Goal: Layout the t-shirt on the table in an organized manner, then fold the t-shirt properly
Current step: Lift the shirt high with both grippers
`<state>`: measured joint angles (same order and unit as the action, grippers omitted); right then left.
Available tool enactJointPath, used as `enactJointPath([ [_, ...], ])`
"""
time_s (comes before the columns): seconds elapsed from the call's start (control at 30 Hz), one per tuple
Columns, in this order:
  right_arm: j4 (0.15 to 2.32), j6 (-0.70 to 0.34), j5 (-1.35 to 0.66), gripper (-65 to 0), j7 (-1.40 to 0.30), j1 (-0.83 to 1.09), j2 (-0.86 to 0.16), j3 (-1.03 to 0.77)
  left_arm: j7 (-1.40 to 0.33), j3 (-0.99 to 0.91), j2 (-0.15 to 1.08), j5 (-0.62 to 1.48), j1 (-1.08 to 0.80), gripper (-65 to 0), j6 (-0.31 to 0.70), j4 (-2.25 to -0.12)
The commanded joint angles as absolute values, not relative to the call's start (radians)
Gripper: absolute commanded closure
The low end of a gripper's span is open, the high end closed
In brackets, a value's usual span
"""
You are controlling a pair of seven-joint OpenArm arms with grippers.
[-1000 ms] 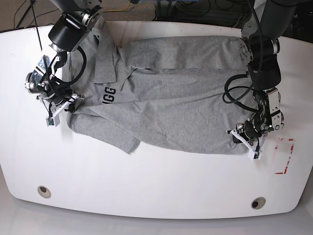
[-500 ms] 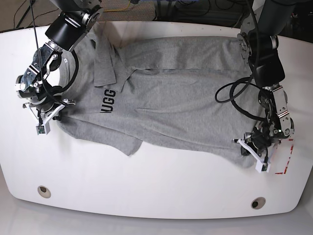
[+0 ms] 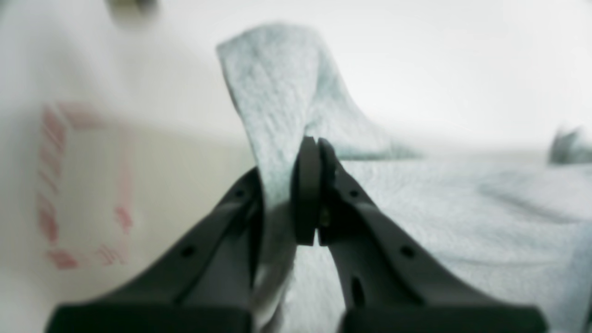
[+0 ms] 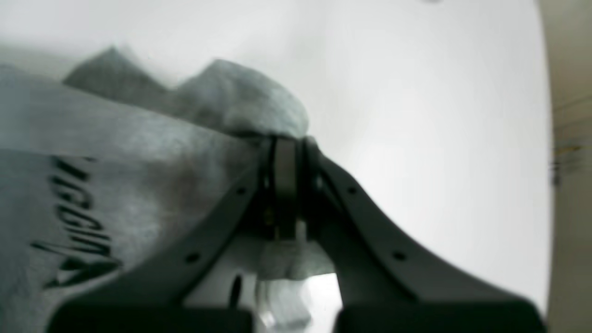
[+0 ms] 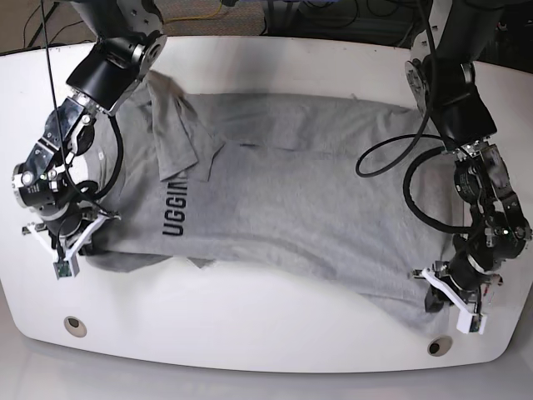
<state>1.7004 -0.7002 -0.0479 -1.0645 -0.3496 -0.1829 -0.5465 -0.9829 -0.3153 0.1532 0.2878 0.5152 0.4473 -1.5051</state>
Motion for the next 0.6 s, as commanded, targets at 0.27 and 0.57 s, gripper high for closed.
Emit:
enactJointPath([
  [0.27, 1.715, -0.698, -0.064, 0.0, -1.156, -0.691, -0.306, -0.449, -1.072, -0.314, 0.156, 0.309, 0.766, -0.8, 0.444, -1.730],
  [0.57, 1.679, -0.698, -0.058, 0.0, -1.198, -1.027, -0.374, -0.294, -1.122, -0.314, 0.157, 0.308, 1.007, -0.8, 0.444, -1.797],
])
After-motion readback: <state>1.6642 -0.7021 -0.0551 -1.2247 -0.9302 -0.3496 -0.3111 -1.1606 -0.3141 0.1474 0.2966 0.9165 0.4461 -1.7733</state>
